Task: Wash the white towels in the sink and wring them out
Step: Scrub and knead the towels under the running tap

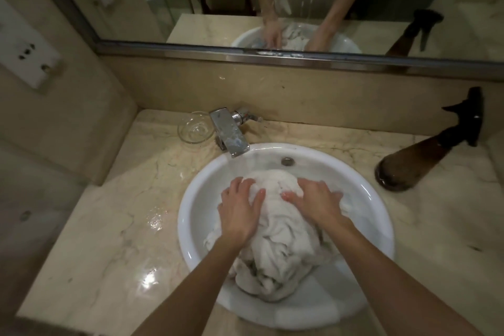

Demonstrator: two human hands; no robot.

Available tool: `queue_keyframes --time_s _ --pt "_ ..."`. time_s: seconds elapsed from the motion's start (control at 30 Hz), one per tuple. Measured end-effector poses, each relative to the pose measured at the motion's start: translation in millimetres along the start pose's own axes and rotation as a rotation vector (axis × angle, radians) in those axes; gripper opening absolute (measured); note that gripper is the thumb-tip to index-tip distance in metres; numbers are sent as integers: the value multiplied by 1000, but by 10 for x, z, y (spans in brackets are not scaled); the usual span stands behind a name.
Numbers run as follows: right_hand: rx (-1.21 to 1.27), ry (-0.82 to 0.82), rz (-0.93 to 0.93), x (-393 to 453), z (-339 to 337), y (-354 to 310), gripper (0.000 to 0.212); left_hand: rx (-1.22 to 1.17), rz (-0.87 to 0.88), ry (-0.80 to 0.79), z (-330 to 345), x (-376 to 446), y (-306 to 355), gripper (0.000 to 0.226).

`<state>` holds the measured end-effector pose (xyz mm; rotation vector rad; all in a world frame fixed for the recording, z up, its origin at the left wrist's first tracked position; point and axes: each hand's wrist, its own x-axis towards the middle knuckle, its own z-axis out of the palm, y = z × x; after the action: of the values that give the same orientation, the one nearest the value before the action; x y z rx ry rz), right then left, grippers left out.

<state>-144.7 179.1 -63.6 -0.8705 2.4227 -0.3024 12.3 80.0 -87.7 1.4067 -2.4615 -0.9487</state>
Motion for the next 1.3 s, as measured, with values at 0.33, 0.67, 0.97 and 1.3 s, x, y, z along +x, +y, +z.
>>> queue_keyframes --time_s 0.33,0.67,0.97,1.3 --pt "-39 107 93 -438 735 -56 98 116 -143 -81 239 -313 -178 87" --pt "-169 181 125 233 795 -26 87 110 -144 25 477 177 -276 79" --pt "-89 176 35 414 564 12 56 -172 -140 102 396 259 -248 72" --pt "23 -63 -106 -498 631 100 137 -313 -416 106 239 -72 -222 62"
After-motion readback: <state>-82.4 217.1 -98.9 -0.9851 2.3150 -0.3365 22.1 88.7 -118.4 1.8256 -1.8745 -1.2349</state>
